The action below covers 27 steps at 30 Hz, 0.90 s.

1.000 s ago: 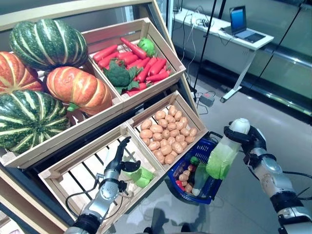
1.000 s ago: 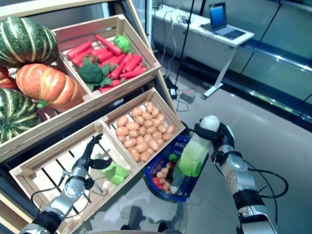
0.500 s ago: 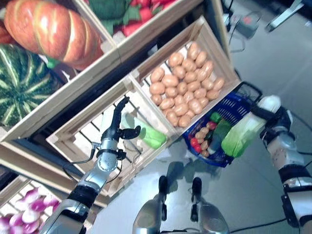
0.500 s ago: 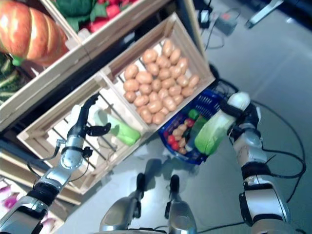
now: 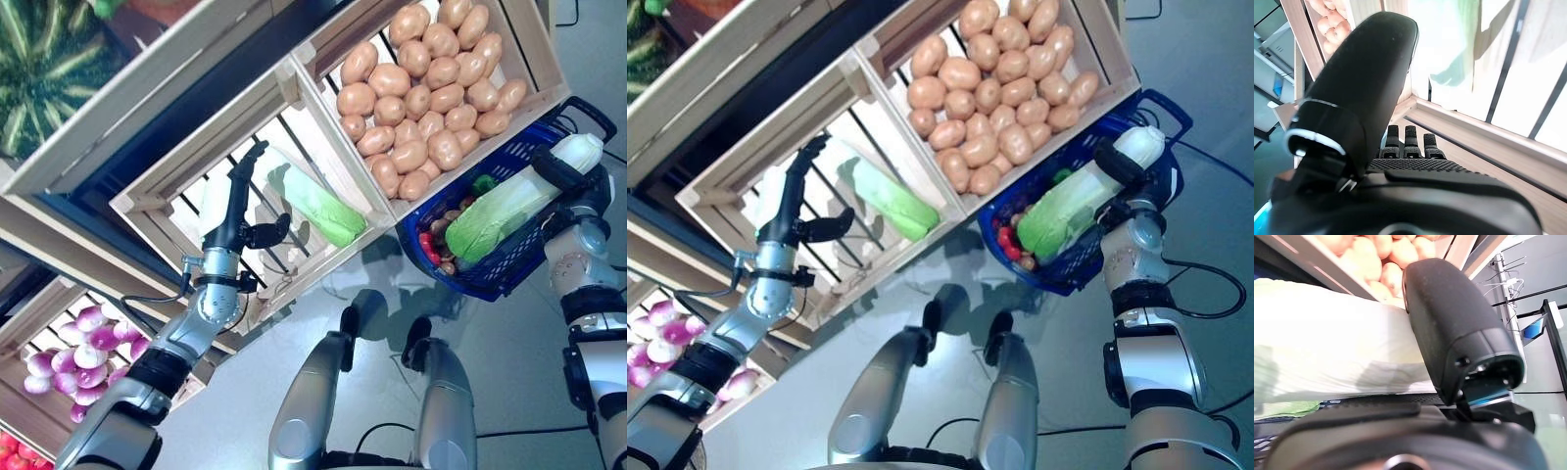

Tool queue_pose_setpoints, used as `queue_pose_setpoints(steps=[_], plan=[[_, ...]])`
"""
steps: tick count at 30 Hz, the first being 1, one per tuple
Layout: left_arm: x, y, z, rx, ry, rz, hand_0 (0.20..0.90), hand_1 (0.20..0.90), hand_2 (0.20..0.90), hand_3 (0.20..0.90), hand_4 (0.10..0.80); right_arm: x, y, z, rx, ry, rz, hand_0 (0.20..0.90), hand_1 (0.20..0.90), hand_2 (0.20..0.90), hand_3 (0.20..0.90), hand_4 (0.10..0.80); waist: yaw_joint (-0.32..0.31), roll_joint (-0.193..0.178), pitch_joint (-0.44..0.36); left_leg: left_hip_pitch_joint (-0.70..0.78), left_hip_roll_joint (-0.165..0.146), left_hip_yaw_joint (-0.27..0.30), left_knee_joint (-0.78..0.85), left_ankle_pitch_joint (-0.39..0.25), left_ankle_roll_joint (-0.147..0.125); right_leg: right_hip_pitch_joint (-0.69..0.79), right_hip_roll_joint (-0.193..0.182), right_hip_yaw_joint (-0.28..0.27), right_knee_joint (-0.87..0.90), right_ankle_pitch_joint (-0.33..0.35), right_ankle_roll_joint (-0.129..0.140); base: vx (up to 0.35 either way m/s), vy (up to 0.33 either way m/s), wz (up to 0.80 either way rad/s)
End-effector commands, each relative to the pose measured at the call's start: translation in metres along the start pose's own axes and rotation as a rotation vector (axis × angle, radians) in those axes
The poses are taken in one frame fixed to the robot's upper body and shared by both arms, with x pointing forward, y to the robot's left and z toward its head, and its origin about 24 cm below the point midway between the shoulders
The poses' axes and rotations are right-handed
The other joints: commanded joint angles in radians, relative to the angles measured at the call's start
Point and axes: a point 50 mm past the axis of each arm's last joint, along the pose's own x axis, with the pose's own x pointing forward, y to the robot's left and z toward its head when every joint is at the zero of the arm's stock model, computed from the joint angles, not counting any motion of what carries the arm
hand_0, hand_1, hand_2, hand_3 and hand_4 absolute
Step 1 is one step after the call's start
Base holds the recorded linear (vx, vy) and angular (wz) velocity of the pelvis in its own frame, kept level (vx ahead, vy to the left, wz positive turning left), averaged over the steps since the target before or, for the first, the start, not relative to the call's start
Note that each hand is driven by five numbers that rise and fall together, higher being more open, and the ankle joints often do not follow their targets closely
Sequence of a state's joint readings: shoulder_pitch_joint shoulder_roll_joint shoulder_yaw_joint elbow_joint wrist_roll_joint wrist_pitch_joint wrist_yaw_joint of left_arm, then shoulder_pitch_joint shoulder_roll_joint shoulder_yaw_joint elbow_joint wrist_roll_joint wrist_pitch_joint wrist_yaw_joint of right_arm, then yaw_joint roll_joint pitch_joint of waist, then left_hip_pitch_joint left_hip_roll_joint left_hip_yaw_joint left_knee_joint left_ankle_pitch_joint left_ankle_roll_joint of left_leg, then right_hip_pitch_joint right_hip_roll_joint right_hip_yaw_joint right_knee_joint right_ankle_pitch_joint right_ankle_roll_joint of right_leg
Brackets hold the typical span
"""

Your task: Put vegetables into the basket

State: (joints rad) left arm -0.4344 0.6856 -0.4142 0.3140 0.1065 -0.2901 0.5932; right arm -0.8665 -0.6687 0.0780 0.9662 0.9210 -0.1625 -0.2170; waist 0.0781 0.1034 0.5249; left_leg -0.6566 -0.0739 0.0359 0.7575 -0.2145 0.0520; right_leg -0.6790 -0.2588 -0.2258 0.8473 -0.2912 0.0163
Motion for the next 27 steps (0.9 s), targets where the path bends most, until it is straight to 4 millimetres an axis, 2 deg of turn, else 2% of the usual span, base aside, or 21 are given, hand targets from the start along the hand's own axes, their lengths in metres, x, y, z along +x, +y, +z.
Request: queue_pose_setpoints(steps=[1, 6, 7, 8, 12, 13, 17, 27], plan=[[0.012, 0.031, 0.030, -0.068, -0.183, 0.188, 0.900, 0.900, 0.900, 0.900, 0.800, 0.005, 0.002, 0.075, 0.121, -0.296, 0.004, 0.300, 0.300, 0.300, 0.300, 0.400, 0.007, -0.007, -0.005, -0.076, -0.017, 0.032, 0.155, -0.109, 0.013, -0.030, 0.028, -0.022, 0.166, -0.069, -0.083, 0.013, 0.027, 0.04], [0.008, 0.036, 0.028, -0.034, -0.195, 0.207, 0.900, 0.900, 0.900, 0.900, 0.800, 0.007, 0.009, 0.089, 0.138, -0.321, 0.020, 0.300, 0.300, 0.300, 0.300, 0.400, 0.011, -0.001, -0.005, -0.169, 0.001, 0.048, 0.282, -0.161, 0.029, -0.134, 0.029, 0.007, 0.281, -0.110, -0.094, 0.008, 0.038, 0.03], [0.009, 0.039, 0.029, -0.030, -0.201, 0.215, 0.900, 0.900, 0.900, 0.900, 0.800, 0.007, 0.011, 0.092, 0.141, -0.319, 0.017, 0.300, 0.300, 0.300, 0.300, 0.400, 0.009, 0.001, -0.005, -0.216, 0.004, 0.052, 0.337, -0.170, 0.036, -0.180, 0.022, 0.010, 0.329, -0.119, -0.104, -0.009, 0.041, -0.07], [0.010, 0.040, 0.029, -0.026, -0.201, 0.220, 0.900, 0.900, 0.900, 0.900, 0.800, 0.008, 0.012, 0.092, 0.138, -0.311, 0.016, 0.300, 0.300, 0.300, 0.300, 0.400, 0.011, 0.000, -0.005, -0.207, 0.006, 0.053, 0.330, -0.174, 0.034, -0.176, 0.029, 0.018, 0.323, -0.121, -0.097, -0.014, 0.042, -0.07], [0.012, 0.045, 0.031, -0.002, -0.233, 0.241, 0.900, 0.900, 0.900, 0.900, 0.800, 0.009, 0.011, 0.092, 0.151, -0.297, -0.005, 0.300, 0.300, 0.300, 0.300, 0.400, 0.012, 0.003, -0.005, -0.252, 0.012, 0.056, 0.395, -0.190, 0.041, -0.222, 0.032, 0.028, 0.384, -0.137, -0.104, -0.008, 0.019, -0.01], [0.016, 0.050, 0.033, 0.013, -0.248, 0.248, 0.900, 0.900, 0.900, 0.900, 0.800, 0.010, 0.010, 0.092, 0.175, -0.289, -0.012, 0.900, 0.900, 0.900, 0.900, 0.800, 0.012, 0.002, -0.005, -0.272, 0.015, 0.056, 0.427, -0.196, 0.044, -0.239, 0.028, 0.029, 0.413, -0.145, -0.108, 0.000, 0.000, 0.00], [0.027, 0.060, 0.031, 0.096, -0.248, 0.257, 0.900, 0.900, 0.900, 0.900, 0.800, 0.012, 0.019, 0.089, 0.195, -0.268, 0.110, 0.900, 0.900, 0.900, 0.900, 0.800, 0.009, 0.001, -0.007, -0.269, 0.024, 0.058, 0.444, -0.198, 0.035, -0.238, 0.027, 0.030, 0.430, -0.148, -0.107, 0.001, 0.018, -0.04], [0.034, 0.092, 0.001, 0.323, -0.121, 0.302, 0.900, 0.900, 0.900, 0.900, 0.800, 0.012, 0.010, 0.079, 0.051, -0.216, 0.096, 0.900, 0.900, 0.900, 0.900, 0.800, 0.001, -0.019, -0.019, -0.206, 0.046, 0.063, 0.441, -0.193, 0.018, -0.174, 0.032, 0.032, 0.410, -0.141, -0.110, 0.009, 0.021, -0.02]])
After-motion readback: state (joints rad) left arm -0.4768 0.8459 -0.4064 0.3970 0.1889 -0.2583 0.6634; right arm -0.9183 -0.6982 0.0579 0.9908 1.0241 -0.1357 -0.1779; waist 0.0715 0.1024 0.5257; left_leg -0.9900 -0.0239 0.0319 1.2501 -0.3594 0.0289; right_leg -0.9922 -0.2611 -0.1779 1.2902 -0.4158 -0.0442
